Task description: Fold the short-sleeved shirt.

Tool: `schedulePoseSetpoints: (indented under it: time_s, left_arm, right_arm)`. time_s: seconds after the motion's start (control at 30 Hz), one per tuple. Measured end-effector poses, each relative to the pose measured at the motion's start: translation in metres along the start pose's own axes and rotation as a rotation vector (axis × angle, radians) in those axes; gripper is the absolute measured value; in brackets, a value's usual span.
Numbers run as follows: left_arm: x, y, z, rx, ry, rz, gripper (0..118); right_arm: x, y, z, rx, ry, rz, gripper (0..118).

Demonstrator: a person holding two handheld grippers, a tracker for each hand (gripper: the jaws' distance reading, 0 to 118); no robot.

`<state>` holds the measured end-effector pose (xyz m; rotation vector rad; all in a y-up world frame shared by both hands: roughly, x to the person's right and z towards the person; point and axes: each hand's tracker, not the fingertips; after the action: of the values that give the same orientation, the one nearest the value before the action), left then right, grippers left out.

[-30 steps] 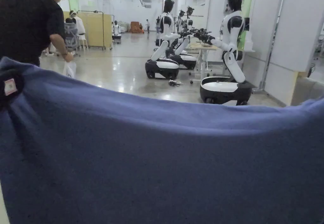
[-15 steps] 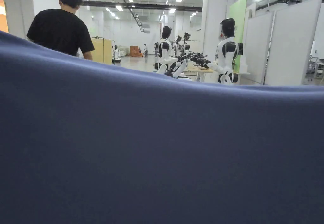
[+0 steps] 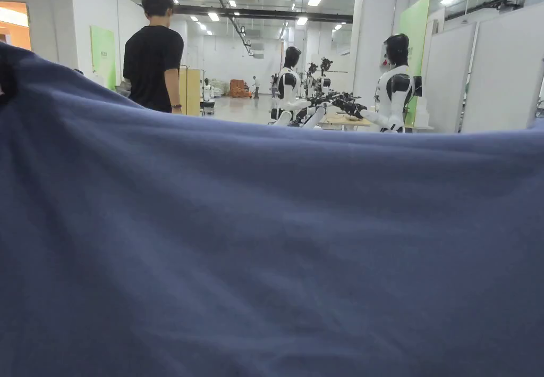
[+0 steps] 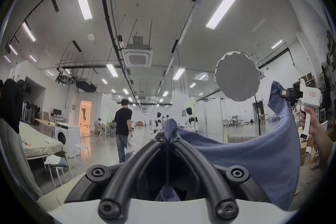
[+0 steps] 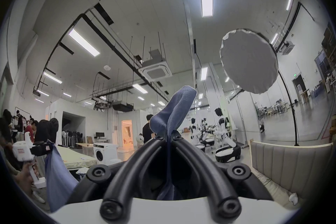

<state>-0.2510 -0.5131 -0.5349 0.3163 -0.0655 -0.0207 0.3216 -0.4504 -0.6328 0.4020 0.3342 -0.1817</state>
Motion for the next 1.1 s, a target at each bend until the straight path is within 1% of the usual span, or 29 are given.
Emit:
schedulePoseSetpoints:
  time_s: [0.03,0.1,0.13,0.17,0.2,0.23,0.27,0.3,0.33,0.37,0.43,0.47,0.5,0.53,0.63,0.67,0.7,0.73,0.77,0.8,0.83,0.87,0.93,1.0,1.07,1.1]
  left_arm:
    - [-0.001,-0.006,-0.021,-0.025,0.002,-0.012,0]
    - [-0.004,-0.015,-0.054,-0.044,0.012,-0.032,0]
    - [-0.009,-0.017,-0.073,-0.073,0.004,-0.023,0]
    - [-0.014,-0.022,-0.093,-0.121,-0.027,0.022,0]
    - [-0.02,-0.028,-0.115,-0.153,-0.053,0.045,0]
    - [-0.023,-0.033,-0.132,-0.159,-0.056,0.062,0]
    - [-0.029,-0.037,-0.15,-0.16,-0.031,0.044,0]
    - [-0.032,-0.042,-0.17,-0.189,-0.007,0.028,0]
    - [-0.037,-0.047,-0.189,-0.223,0.0,0.031,0]
    - [-0.046,-0.053,-0.21,-0.25,-0.006,0.045,0]
    - [-0.061,-0.065,-0.246,-0.268,-0.004,0.065,0]
    - [-0.066,-0.071,-0.262,-0.284,0.011,0.1,0]
    - [-0.07,-0.077,-0.279,-0.289,0.016,0.106,0]
    - [-0.056,-0.078,-0.286,-0.297,0.015,0.106,0]
    - [-0.062,-0.096,-0.336,-0.32,0.026,0.065,0]
    - [-0.066,-0.101,-0.353,-0.321,0.023,0.067,0]
    - [-0.07,-0.106,-0.368,-0.345,-0.01,0.103,0]
    - [-0.074,-0.111,-0.386,-0.362,-0.052,0.146,0]
    - [-0.076,-0.115,-0.4,-0.359,-0.063,0.147,0]
    - [-0.06,-0.117,-0.401,-0.355,-0.051,0.141,0]
    - [-0.059,-0.122,-0.416,-0.355,-0.042,0.134,0]
    - [-0.059,-0.127,-0.43,-0.353,-0.04,0.128,0]
    - [-0.059,-0.132,-0.456,-0.372,-0.016,0.101,0]
    - [-0.061,-0.139,-0.478,-0.398,-0.022,0.12,0]
    - [-0.06,-0.147,-0.496,-0.406,-0.015,0.128,0]
    - [-0.058,-0.147,-0.503,-0.355,-0.027,0.054,0]
  right_arm:
    - [0.001,-0.004,-0.021,-0.019,-0.022,0.028,3]
    - [0.005,-0.011,-0.055,-0.048,-0.026,0.051,3]
    - [0.009,-0.015,-0.077,-0.09,-0.024,0.056,3]
    - [0.01,-0.017,-0.099,-0.148,0.001,0.033,3]
    - [0.012,-0.021,-0.119,-0.158,0.005,0.011,3]
    - [0.014,-0.025,-0.135,-0.163,-0.022,0.015,3]
    - [0.017,-0.028,-0.153,-0.181,-0.023,0.005,3]
    - [0.021,-0.032,-0.174,-0.183,-0.019,0.011,3]
    - [0.033,-0.037,-0.193,-0.204,-0.027,-0.001,3]
    - [0.037,-0.04,-0.211,-0.217,-0.039,-0.018,3]
    - [0.044,-0.05,-0.241,-0.206,-0.033,-0.022,3]
    - [0.041,-0.051,-0.252,-0.207,-0.035,-0.02,3]
    - [0.043,-0.056,-0.266,-0.215,-0.062,-0.017,3]
    - [0.047,-0.062,-0.28,-0.223,-0.069,-0.029,3]
    - [0.054,-0.075,-0.311,-0.229,-0.088,-0.063,3]
    - [0.055,-0.081,-0.322,-0.225,-0.104,-0.065,3]
    - [0.057,-0.085,-0.333,-0.221,-0.115,-0.063,3]
    - [0.053,-0.088,-0.337,-0.22,-0.14,-0.053,3]
    - [0.053,-0.094,-0.347,-0.208,-0.155,-0.035,3]
    - [0.053,-0.099,-0.356,-0.2,-0.164,-0.006,3]
    - [0.052,-0.106,-0.366,-0.2,-0.199,0.022,3]
    - [0.074,-0.116,-0.394,-0.195,-0.196,0.002,3]
    - [0.077,-0.127,-0.413,-0.199,-0.216,-0.006,3]
    - [0.088,-0.14,-0.433,-0.201,-0.229,0.006,3]
    - [0.09,-0.15,-0.444,-0.218,-0.251,0.038,3]
    - [0.091,-0.155,-0.449,-0.226,-0.262,0.048,3]
